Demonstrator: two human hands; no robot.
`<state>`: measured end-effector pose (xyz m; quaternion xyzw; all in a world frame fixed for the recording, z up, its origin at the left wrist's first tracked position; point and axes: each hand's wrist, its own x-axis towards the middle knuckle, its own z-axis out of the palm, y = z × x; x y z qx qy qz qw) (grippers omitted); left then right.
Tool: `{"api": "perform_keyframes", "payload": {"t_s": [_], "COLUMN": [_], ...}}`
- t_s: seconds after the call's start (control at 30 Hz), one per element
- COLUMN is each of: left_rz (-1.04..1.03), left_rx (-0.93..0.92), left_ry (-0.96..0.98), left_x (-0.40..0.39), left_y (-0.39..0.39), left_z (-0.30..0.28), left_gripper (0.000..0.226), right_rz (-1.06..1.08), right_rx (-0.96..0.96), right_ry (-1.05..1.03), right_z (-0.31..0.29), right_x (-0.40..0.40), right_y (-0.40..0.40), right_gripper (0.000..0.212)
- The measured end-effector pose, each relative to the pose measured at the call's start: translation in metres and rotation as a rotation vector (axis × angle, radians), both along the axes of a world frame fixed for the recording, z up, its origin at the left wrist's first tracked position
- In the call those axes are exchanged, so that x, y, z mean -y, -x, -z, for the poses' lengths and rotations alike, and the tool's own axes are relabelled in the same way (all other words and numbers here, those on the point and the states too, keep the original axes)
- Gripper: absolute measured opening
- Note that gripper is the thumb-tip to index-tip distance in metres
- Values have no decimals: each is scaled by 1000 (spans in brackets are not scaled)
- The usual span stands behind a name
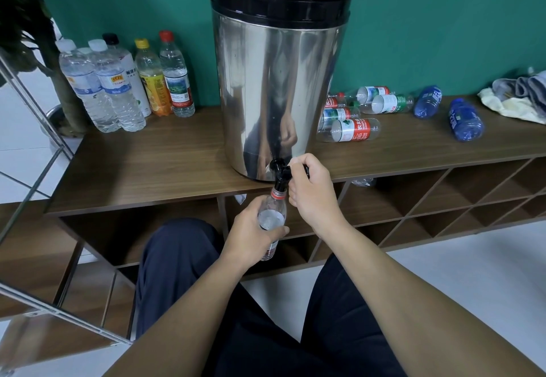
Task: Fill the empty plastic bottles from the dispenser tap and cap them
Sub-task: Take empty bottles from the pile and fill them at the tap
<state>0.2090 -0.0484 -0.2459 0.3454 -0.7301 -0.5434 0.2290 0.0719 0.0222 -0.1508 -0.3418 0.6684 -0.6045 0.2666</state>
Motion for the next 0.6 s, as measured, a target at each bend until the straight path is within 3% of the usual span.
{"api": "perform_keyframes", "payload": {"t_s": [0.6], "left_rz": [-4], "left_rx": [-4], "left_ry": [1], "left_x": [-1], "left_y": [0], "left_z": [0], "left_gripper": [63], "right_rz": [-1], "right_rx": [0], "right_ry": [0], "right_z": [2], "right_x": [1], "right_y": [1], "right_gripper": [25]}}
